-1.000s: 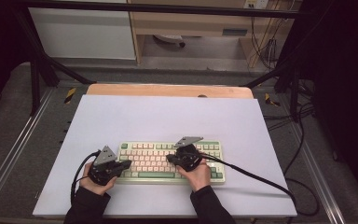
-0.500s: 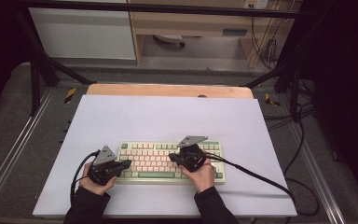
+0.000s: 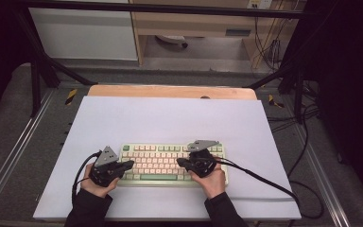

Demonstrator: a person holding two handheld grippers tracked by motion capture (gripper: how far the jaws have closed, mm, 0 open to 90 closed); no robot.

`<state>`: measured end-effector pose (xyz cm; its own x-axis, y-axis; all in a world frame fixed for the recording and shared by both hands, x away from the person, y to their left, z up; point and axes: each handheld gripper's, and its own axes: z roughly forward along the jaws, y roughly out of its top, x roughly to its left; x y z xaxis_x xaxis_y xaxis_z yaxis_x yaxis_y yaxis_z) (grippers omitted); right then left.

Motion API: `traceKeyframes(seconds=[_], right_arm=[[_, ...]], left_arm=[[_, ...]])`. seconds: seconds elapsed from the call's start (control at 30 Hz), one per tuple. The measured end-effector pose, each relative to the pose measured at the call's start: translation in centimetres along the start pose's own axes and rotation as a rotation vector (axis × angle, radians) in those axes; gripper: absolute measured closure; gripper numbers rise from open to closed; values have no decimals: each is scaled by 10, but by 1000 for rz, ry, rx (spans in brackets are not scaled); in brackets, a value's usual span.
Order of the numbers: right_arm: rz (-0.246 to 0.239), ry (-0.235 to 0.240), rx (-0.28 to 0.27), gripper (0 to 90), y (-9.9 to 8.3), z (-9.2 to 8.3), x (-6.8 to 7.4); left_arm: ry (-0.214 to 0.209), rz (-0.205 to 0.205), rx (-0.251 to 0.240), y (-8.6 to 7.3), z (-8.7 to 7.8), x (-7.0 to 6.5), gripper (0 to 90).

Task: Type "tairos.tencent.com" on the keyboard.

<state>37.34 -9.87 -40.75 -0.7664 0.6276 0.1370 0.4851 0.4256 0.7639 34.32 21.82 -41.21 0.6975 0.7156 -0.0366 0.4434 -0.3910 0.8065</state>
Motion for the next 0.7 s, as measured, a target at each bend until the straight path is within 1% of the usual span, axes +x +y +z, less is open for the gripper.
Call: traceKeyframes(seconds=[0.17, 0.23, 0.33, 0.5, 0.7], right_arm=[[9, -6, 3, 900, -5, -7, -4], [16, -1, 3, 900, -8, -10, -6], [22, -3, 3, 900, -13, -15, -8], [29, -10, 4, 900, -18, -20, -11], [35, -12, 6, 900, -26, -25, -14]], left_arm=[[-3, 7, -2, 6, 2, -3, 900], [-4, 10, -4, 9, 3, -5, 900], [-2, 18, 4, 13, 6, -6, 900], [1, 29, 17, 20, 15, -10, 900], [4, 31, 29, 28, 29, -12, 900]])
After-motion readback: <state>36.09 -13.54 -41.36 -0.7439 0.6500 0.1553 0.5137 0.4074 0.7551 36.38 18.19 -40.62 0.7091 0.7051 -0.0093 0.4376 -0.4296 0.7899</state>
